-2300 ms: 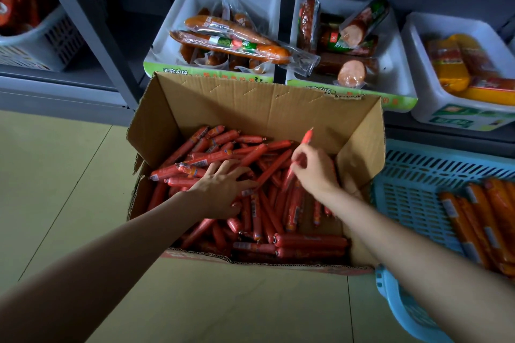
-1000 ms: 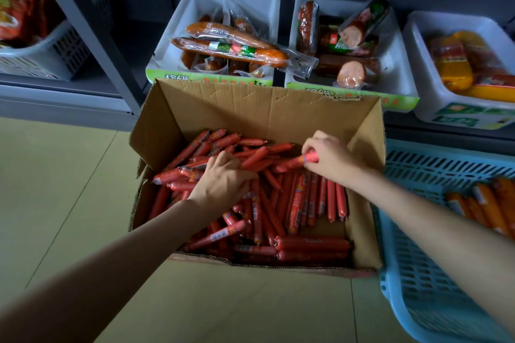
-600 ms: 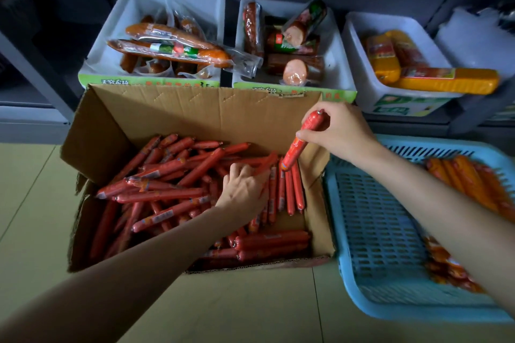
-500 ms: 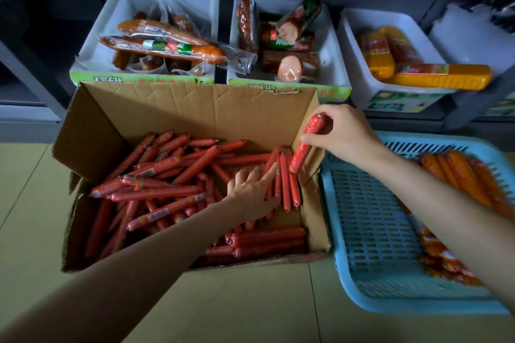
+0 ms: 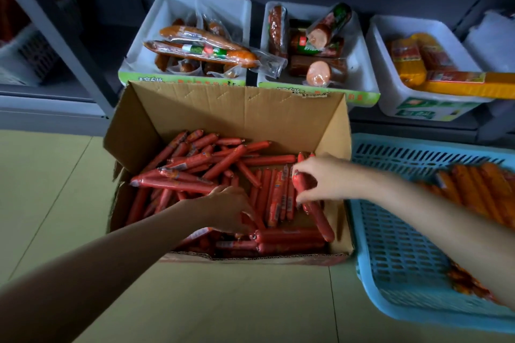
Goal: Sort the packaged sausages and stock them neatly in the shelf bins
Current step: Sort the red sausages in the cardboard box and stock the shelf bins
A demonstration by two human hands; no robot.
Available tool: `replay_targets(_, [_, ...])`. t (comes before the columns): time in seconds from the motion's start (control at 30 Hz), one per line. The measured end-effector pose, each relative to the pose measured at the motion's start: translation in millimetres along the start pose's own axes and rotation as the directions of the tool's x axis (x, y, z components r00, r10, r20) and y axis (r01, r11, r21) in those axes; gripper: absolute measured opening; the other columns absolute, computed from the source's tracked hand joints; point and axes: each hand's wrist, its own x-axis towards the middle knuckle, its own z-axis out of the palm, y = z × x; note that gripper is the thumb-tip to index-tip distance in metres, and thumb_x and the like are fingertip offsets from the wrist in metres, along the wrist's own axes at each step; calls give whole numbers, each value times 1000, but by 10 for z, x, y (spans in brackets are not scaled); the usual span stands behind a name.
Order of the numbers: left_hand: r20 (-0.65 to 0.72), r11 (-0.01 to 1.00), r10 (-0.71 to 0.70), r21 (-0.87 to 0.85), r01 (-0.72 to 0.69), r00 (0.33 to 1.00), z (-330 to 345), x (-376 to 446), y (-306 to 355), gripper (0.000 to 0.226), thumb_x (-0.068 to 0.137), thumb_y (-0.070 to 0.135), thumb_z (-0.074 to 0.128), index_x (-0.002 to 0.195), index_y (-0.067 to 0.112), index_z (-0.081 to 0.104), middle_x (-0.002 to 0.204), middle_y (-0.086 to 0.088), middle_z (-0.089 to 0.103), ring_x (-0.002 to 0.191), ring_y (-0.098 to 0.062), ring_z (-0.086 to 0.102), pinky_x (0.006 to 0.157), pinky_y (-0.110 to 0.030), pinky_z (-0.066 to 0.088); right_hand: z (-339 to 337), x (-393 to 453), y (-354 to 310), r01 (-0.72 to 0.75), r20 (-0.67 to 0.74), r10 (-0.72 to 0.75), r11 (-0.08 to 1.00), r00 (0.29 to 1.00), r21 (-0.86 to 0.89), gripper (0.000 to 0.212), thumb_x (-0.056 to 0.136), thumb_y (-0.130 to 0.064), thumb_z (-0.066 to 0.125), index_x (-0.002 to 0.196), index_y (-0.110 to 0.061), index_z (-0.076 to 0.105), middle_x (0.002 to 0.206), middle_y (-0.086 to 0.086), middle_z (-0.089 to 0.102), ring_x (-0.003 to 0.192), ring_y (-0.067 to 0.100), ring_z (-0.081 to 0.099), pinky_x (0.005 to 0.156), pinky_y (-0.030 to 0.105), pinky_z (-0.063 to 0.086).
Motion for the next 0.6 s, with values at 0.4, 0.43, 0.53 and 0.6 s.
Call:
replay_targets(0.4, [94,964,-139,242,112,986,-52,-194,-181,77,82,57,58,146,40,18,157,5,7,144,-29,2,114,-50,6,456,150,188,-125,214,102,987,972,100,27,88,-21,64,114,-14,63,112,2,63,104,16,58,92,34,48])
replay_targets(0.43, [99,965,-139,239,112,985,-55,-184,-192,78,81,57,59,146,41,18,157,5,6,143,-29,1,114,-50,5,480,172,215,-141,197,116,983,974,118,26,88,-19,63,113,-13,63,114,2,63,104,16,58,92,34,48])
replay_targets(0.53, [93,965,-148,230,123,985,-50,-166,-212,82,79,58,60,146,41,16,157,3,1,143,-31,-1,114,-53,4,557,248,252,-174,129,156,975,979,141,25,90,-18,61,115,-15,63,117,2,61,107,16,56,90,29,47])
replay_targets(0.6, [77,964,-160,225,140,984,-20,-160,-227,87,78,60,61,147,39,13,157,1,-3,143,-32,-3,115,-55,4,628,322,251,-192,73,182,967,981,169,32,91,-19,59,123,-18,58,122,3,59,114,18,52,88,27,42])
